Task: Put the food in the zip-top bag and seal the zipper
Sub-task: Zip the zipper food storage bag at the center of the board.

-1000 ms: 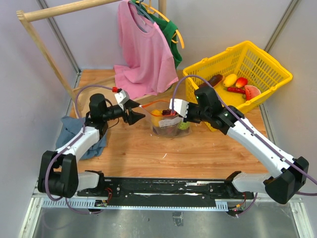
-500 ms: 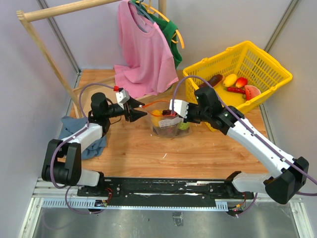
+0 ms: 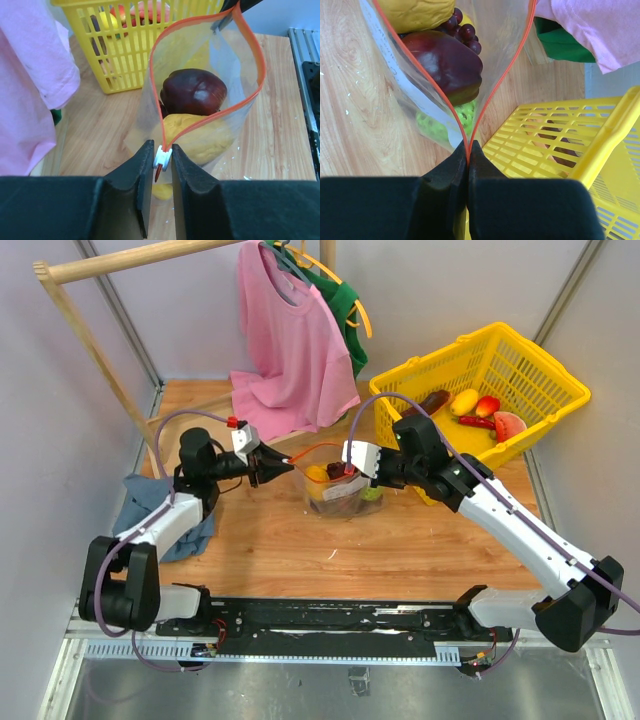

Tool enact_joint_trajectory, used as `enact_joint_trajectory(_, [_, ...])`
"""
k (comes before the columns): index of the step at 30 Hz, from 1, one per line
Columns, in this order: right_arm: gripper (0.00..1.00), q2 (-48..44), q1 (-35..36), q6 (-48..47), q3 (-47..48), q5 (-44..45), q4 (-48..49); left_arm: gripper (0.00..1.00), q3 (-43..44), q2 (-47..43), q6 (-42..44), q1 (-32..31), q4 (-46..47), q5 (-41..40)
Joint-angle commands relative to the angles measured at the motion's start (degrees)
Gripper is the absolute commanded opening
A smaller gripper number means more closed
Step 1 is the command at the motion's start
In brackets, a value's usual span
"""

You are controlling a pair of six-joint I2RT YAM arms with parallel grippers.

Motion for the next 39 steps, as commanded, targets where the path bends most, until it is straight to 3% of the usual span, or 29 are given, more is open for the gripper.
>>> enact_joint_trajectory(1, [0.01, -2.0, -0.6, -1.2, -0.7, 1.1, 2.1, 0.15, 0.3, -5.2, 5.2, 0.4, -7.6, 0.1])
enact_joint_trajectory(3, [0.01, -2.4, -0.7, -1.3, -1.0, 1.3, 2.1, 0.01, 1.5, -7.1, 7.8, 0.4, -13.1, 0.1])
enact_joint_trajectory(7, [0.01, -2.4, -0.9, -0.9, -1.1, -0.4, 2.2, 0.00, 2.3, -12.2, 8.9, 0.4, -19.9, 0.7])
enact_joint_trajectory(10, [0.02, -1.9, -1.0, -0.4, -1.3, 0.0, 2.2, 0.00, 0.8, -16.8, 8.5, 0.0, -22.8, -4.1])
enact_joint_trajectory(17, [0.57, -1.6, -0.2, 3.4, 1.9, -4.2, 0.1, 0.00, -0.3, -23.6, 9.6, -3.9, -30.6, -16.5])
enact_joint_trajectory(24, [0.81, 0.7, 7.8, 4.1, 11.7, -8.4, -5.9, 0.00, 0.8, -26.2, 11.0, -5.3, -34.3, -21.2])
enact_joint_trajectory(33, [0.89, 8.6, 16.4, 4.5, 16.8, -15.6, 4.5, 0.00, 0.4, -32.0, 12.0, -7.4, -35.4, -20.6])
enact_joint_trajectory(39, [0.90, 15.3, 16.8, 3.6, 21.1, -17.6, 6.5, 0.00, -0.1, -34.6, 14.1, -9.4, -36.9, -20.3])
